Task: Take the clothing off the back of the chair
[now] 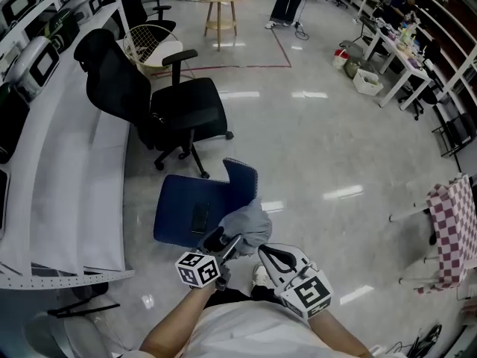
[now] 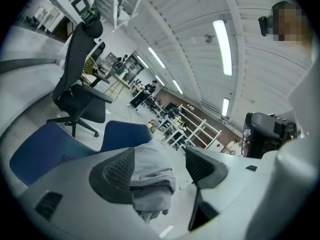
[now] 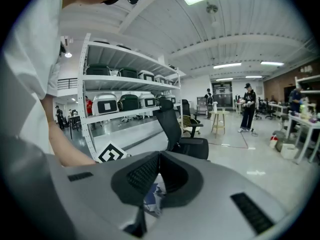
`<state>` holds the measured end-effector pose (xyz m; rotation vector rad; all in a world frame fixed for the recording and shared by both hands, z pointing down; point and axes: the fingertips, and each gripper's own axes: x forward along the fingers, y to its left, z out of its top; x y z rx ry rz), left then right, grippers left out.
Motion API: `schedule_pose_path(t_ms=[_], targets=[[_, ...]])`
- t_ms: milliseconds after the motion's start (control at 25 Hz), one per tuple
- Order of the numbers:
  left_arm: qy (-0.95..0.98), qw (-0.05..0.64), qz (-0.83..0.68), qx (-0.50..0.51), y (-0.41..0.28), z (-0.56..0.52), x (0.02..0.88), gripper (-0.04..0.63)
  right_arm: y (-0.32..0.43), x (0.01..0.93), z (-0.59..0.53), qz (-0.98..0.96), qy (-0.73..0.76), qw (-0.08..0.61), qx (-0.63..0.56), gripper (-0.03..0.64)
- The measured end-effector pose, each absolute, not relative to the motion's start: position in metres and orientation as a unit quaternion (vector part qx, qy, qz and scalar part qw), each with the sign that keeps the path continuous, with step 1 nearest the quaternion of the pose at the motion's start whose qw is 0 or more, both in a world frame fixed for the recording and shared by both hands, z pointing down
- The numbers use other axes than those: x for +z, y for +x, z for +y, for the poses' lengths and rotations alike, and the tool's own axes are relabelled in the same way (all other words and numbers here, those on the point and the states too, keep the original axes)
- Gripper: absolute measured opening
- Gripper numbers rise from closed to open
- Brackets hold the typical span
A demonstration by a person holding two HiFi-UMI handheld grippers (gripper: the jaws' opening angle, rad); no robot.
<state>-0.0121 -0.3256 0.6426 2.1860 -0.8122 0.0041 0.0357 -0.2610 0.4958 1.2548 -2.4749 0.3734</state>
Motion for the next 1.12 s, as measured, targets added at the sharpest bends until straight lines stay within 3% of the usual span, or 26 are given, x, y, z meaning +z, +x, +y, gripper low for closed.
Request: schedule_pose_path(t_ms=[160, 840, 1120], targets=[[0.866, 0.391, -0.312, 0.021, -0.007, -0.329, 0.652, 0.328, 0.044, 0.495, -0.261, -0.863, 0.456, 0.171, 0.133, 0.017], [0.86, 0.435, -0.254, 0.084, 0.023, -0.337, 0.7, 0.561, 0.064, 0.493, -0.261, -0.848, 0.481, 0.174, 0.135, 0.017], [0.853, 0.459, -0.222, 0.111, 0.036, -0.343, 0.725, 0.577, 0.067, 0.494, -0.264, -0.841, 0.491, 0.178, 0.139, 0.017]])
